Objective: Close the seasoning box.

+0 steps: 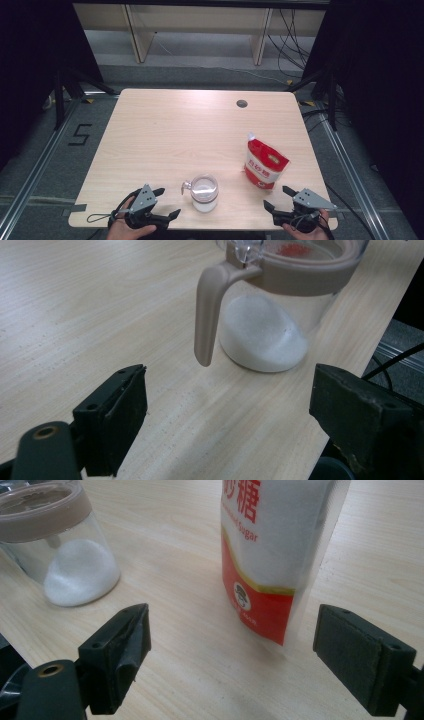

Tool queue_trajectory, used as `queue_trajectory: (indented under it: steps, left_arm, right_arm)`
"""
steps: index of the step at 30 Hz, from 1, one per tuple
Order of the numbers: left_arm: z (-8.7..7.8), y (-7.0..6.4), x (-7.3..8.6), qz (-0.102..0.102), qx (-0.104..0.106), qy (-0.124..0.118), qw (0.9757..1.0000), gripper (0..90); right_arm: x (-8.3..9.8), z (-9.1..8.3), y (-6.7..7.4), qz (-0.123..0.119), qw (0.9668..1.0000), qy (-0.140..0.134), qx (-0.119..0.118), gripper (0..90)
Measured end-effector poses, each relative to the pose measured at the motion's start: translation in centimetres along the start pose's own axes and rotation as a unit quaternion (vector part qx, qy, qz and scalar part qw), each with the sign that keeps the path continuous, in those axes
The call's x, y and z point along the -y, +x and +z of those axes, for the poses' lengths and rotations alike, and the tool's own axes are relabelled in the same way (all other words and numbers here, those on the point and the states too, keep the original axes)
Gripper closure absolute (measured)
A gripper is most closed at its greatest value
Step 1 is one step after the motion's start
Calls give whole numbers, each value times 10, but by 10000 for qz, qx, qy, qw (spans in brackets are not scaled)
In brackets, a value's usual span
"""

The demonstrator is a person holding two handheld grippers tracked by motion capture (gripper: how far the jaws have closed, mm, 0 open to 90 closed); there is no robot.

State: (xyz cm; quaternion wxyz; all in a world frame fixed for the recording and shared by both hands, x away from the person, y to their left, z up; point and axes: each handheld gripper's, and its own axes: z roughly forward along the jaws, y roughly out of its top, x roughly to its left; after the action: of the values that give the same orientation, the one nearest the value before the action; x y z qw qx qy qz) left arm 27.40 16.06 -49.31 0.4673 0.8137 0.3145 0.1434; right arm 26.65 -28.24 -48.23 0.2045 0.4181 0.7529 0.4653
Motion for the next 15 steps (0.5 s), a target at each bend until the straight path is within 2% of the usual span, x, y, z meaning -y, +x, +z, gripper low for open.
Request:
queue_trajectory:
  steps: [1, 4, 5, 6, 8, 9, 11, 12, 13, 14, 15]
  left_arm:
    - [0, -1, 0, 23, -32, 59, 10000, 153]
    - [0, -1, 1, 19, 1, 72, 10000, 153]
    - [0, -1, 1, 31, 8, 73, 10000, 153]
    - [-1, -1, 1, 68, -2, 98, 9999, 153]
    - [-1, -1, 2, 40, 18, 47, 10000, 152]
    - [-2, -1, 2, 78, -30, 85, 9999, 153]
    - [-2, 0, 2, 106, -4, 18, 9999, 152]
    - [-3, 1, 2, 187, -16, 93, 9998, 153]
    - [-3, 1, 2, 187, -13, 98, 9998, 153]
    - [-3, -1, 3, 50, -18, 102, 9999, 152]
    - [-3, 0, 2, 136, -10, 99, 9999, 153]
  right_arm:
    - [0, -1, 1, 29, 10000, 24, 23, 163]
    - [1, -1, 0, -154, 9999, 72, 22, 164]
    - [1, -2, 0, -146, 9999, 81, 44, 164]
    - [2, -2, 3, 36, 9999, 146, 15, 165]
    - [2, -2, 4, 43, 9999, 161, -2, 166]
    - [2, -3, 1, -106, 9998, 178, -14, 167]
    - [3, -2, 2, -75, 9998, 158, -14, 170]
    - [3, -3, 3, -5, 9998, 192, 8, 170]
    - [4, -2, 2, -58, 9998, 201, 45, 170]
    - [4, -2, 1, -107, 9997, 203, 24, 170]
    - [4, -1, 1, -91, 9997, 227, -1, 170]
